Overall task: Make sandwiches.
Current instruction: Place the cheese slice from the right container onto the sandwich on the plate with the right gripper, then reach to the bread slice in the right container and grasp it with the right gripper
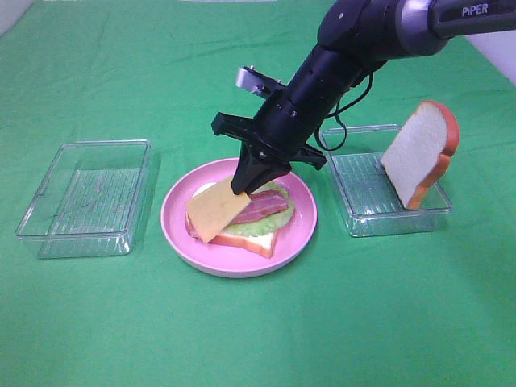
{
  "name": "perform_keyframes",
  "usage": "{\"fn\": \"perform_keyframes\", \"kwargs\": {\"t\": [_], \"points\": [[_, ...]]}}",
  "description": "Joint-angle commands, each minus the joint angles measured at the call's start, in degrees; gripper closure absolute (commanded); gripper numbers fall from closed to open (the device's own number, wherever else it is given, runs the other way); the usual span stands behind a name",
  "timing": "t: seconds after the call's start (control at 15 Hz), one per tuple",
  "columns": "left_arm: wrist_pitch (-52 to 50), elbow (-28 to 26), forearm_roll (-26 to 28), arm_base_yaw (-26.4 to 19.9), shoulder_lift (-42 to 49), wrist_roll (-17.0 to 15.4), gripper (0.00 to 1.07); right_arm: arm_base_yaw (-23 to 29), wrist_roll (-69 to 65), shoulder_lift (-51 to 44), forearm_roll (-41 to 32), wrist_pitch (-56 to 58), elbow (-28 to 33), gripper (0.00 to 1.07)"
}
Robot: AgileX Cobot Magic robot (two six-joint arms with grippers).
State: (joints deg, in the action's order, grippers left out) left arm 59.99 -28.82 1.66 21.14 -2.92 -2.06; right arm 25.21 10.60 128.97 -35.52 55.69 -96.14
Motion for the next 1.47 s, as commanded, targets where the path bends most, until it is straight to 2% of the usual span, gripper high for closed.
{"fn": "perform_keyframes", "kwargs": {"t": [0.07, 0.13, 0.27, 0.6, 0.8, 1.13, 1.47], "points": [[-0.46, 0.0, -0.06, 0.11, 0.46, 0.06, 0.26, 0.0, -5.33, 0.17, 5.73, 0.0, -0.11, 0.65], [-0.46, 0.0, -0.06, 0.11, 0.46, 0.06, 0.26, 0.0, -6.93, -0.34, 7.56, 0.23, -0.17, 0.51], [-0.46, 0.0, -0.06, 0.11, 0.46, 0.06, 0.26, 0.0, -7.22, -3.21, 11.23, 0.23, -0.17, 0.33], [-0.46, 0.0, -0.06, 0.11, 0.46, 0.06, 0.26, -1.72, -10.6, -12.61, 23.32, 0.34, -0.17, 0.33], [-0.46, 0.0, -0.06, 0.11, 0.46, 0.06, 0.26, -8.48, -11.0, -18.85, 28.42, 2.64, -0.17, 0.34], [-0.46, 0.0, -0.06, 0.11, 0.46, 0.06, 0.26, -19.94, -11.0, -19.65, 29.85, 6.88, 0.06, 0.34], [-0.46, 0.0, -0.06, 0.11, 0.46, 0.06, 0.26, -24.58, -10.2, -14.73, 30.02, 6.59, 0.06, 0.33]]}}
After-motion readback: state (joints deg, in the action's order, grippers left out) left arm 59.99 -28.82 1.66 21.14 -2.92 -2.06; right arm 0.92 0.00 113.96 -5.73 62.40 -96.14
